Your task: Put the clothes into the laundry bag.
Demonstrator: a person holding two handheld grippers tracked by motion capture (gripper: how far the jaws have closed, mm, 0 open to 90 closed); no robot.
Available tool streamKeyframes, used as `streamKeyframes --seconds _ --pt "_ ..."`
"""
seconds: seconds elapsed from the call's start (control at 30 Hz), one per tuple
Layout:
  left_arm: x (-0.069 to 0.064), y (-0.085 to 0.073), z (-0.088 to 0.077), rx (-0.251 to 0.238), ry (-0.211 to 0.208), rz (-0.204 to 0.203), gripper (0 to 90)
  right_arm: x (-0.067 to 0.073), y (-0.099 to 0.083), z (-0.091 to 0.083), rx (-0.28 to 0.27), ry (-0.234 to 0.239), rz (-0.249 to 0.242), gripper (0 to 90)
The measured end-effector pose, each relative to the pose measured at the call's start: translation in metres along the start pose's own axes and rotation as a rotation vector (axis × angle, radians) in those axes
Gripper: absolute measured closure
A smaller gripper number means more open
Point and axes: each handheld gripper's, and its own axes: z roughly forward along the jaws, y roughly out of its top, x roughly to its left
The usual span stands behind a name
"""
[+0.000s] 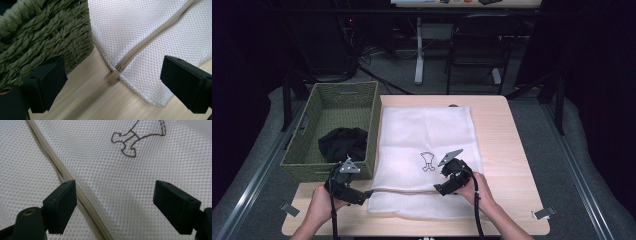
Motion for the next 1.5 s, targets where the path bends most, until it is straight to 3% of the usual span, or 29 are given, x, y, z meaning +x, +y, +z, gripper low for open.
streamKeyframes --seconds 0.3,0.5,0.7,0.9,1.13,1.27,1.4,1.5 --pt "0.0 0.002 0.004 0.006 -0.014 0.002 6.5 0.004 -0.004 0.014 0.065 0.018 -0.064 25.4" --pt "0.0 0.006 0.01 0.012 -0.028 0.003 6.5 0.004 -0.003 0.018 0.076 0.006 -0.055 38.5" --pt "-0.001 0.008 0.013 0.022 -0.031 0.019 6.6 -0.003 0.005 0.024 0.089 0.032 -0.037 41.8" --pt "0.0 0.006 0.01 0.013 -0.032 0.021 6.6 -0.006 0.002 0.023 0.065 0.064 -0.004 48.9" --pt "0.0 0.006 0.009 0.006 -0.027 0.019 6.6 -0.011 -0.001 0.022 0.047 0.057 0.032 58.5" --pt "0.001 0.004 0.008 -0.01 -0.022 0.019 6.9 -0.009 0.0 0.022 0.05 0.042 0.001 60.3" --pt "0.003 0.002 0.004 -0.037 -0.018 0.024 7.0 -0.007 -0.002 0.021 0.042 0.022 -0.022 69.6" --pt "0.005 0.001 -0.001 -0.053 -0.045 0.012 7.4 -0.006 -0.003 0.022 0.027 0.014 -0.023 75.5"
